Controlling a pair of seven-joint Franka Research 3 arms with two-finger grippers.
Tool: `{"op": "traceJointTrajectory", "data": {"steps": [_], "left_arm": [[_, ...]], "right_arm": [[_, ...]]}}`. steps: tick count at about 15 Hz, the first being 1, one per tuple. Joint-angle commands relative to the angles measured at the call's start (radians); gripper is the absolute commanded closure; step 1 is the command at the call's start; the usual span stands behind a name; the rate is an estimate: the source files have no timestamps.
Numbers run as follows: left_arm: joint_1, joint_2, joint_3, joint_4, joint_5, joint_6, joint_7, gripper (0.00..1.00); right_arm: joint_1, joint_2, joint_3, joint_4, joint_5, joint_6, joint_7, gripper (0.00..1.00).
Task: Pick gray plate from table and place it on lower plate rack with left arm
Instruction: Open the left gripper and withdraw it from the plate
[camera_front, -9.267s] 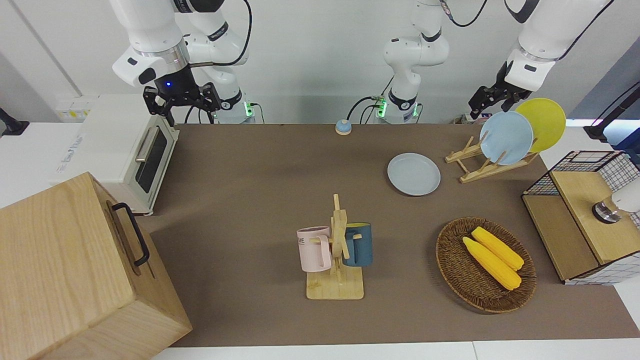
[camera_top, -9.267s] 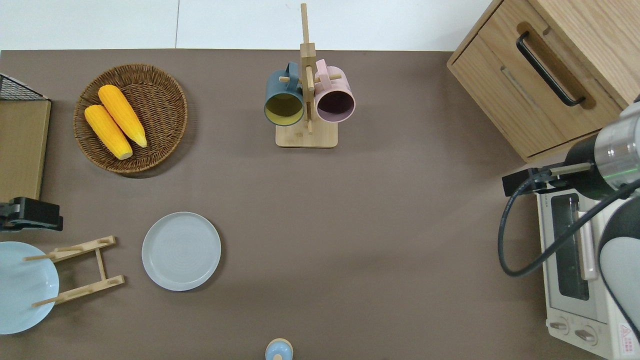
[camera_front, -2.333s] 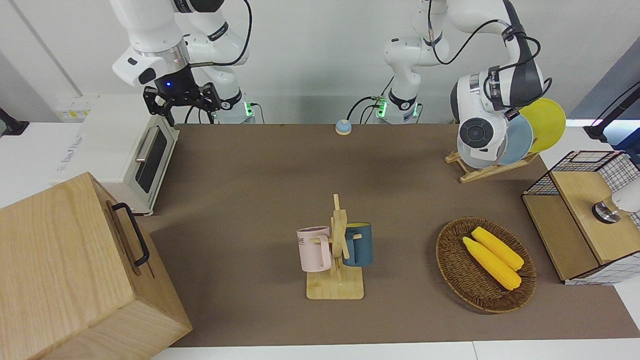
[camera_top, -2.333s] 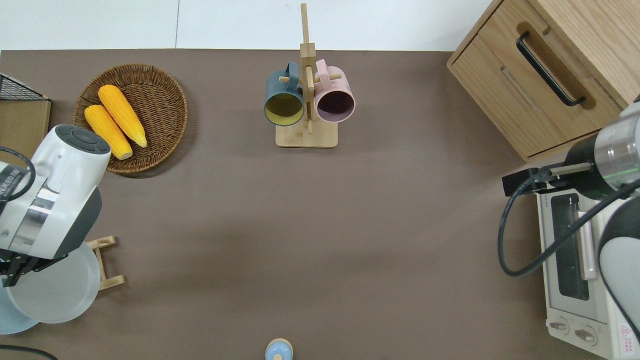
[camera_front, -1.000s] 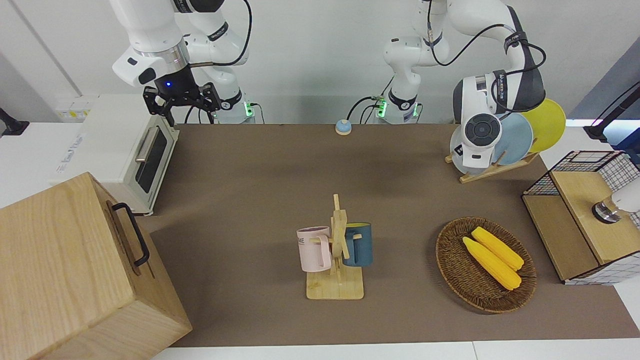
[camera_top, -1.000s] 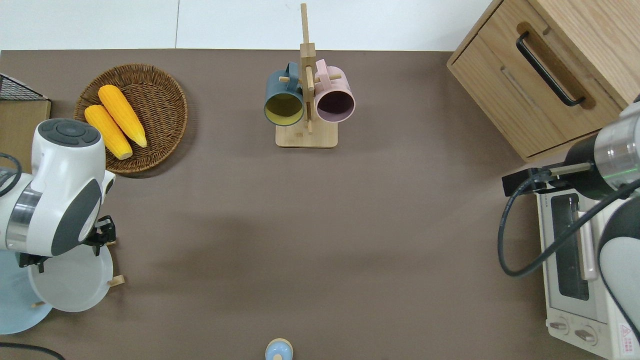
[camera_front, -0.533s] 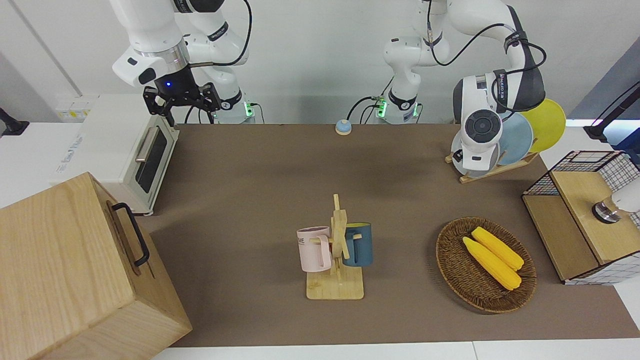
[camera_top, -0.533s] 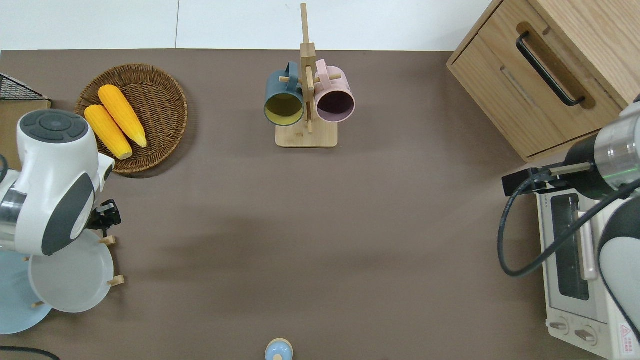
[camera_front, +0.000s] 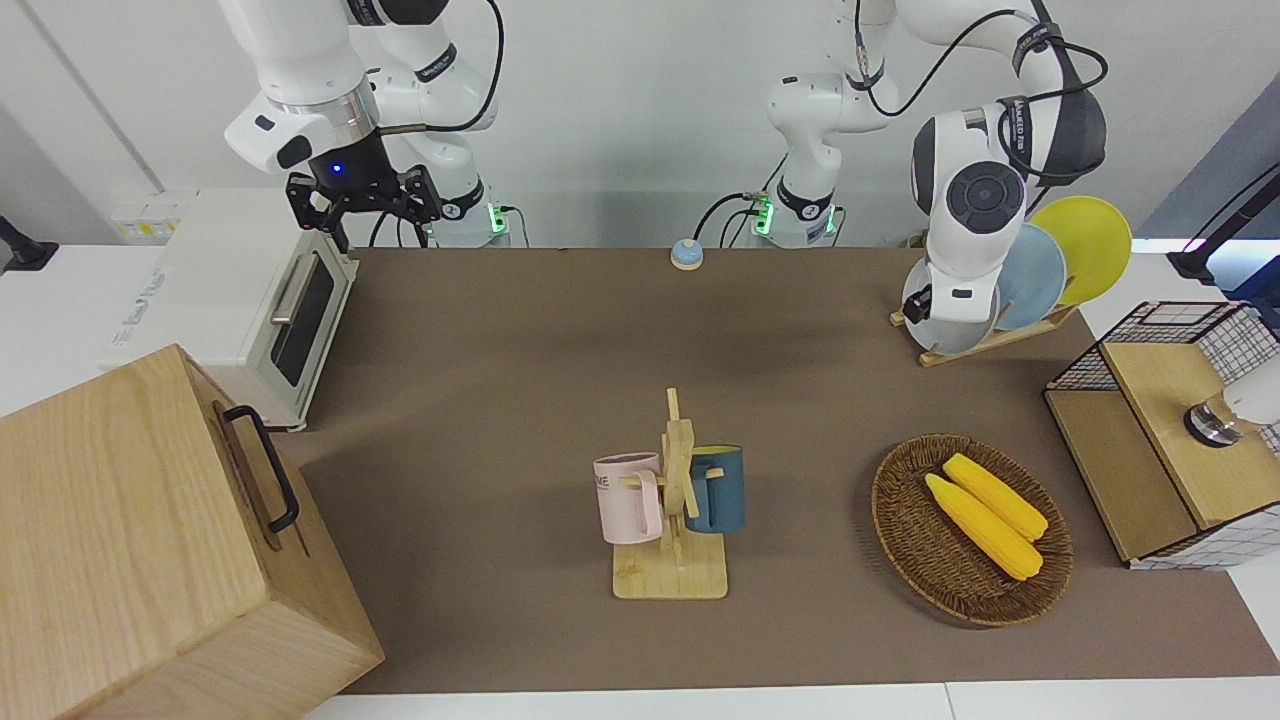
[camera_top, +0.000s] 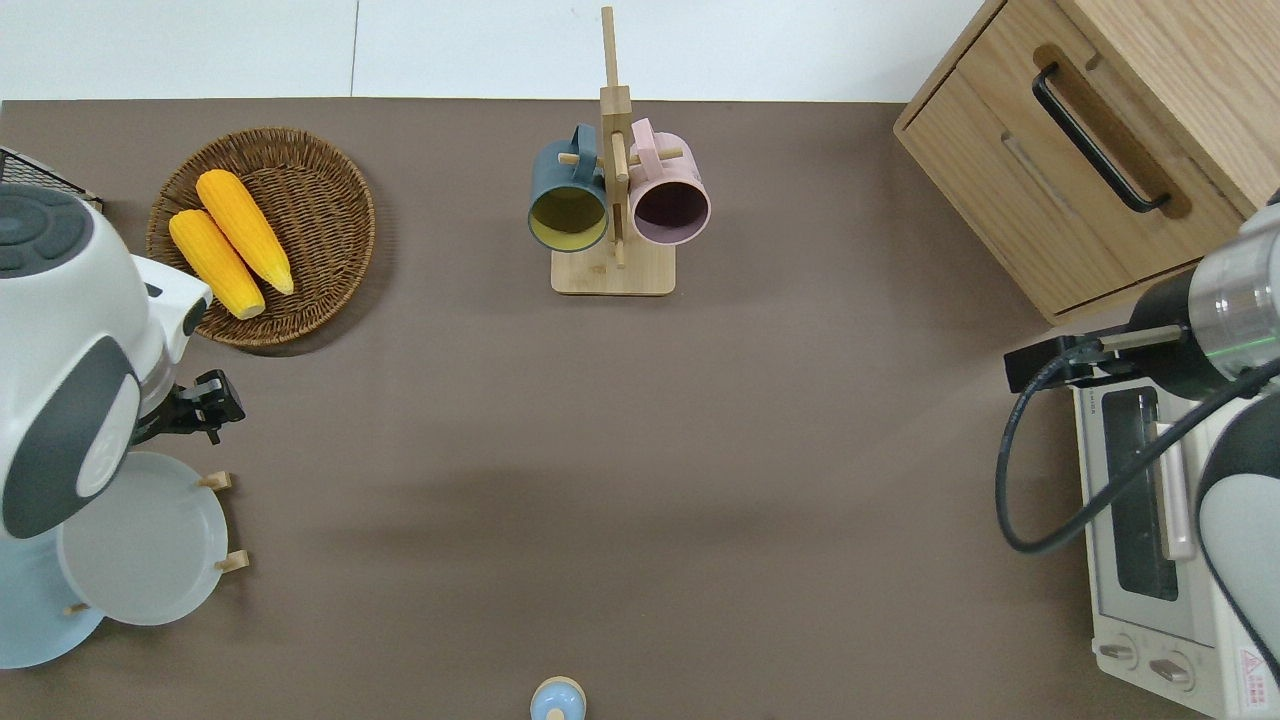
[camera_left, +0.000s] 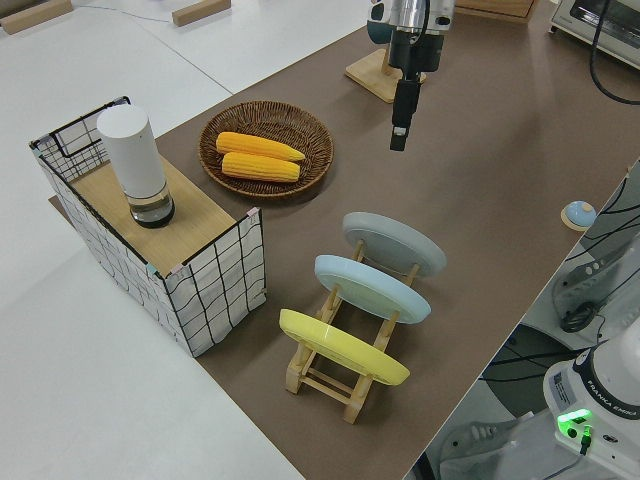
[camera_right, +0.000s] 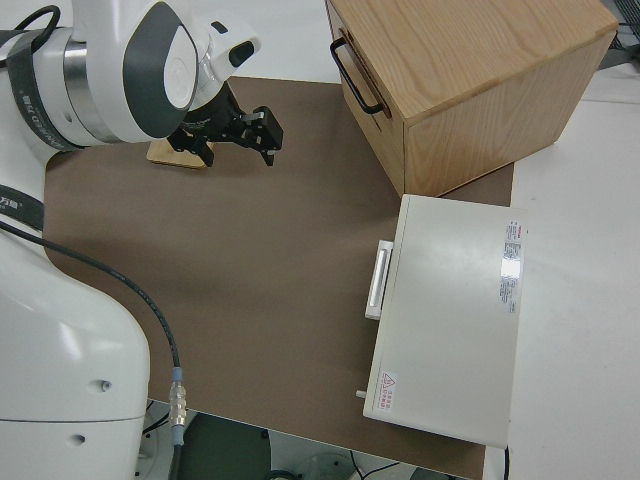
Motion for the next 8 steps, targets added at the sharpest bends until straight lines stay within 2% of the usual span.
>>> {"op": "traceJointTrajectory", "data": {"steps": [1,3,8], "left_arm": [[0.003,-0.069,0.064,0.065,-0.142,0.005,0.192,0.01],[0.014,-0.090,0.078,0.085,-0.166,0.000,0.304,0.01],[0.060,-0.142,0.083,0.082,-0.254,0.006,0.465,0.01]], "right_arm": [[-0.019,-0.001,0.017,0.009,-0.001,-0.014,0.012,0.017],[-0.020,-0.001,0.017,0.009,-0.001,-0.013,0.012,0.017],[-0.019,-0.001,0.017,0.009,-0.001,-0.014,0.012,0.017]]}}
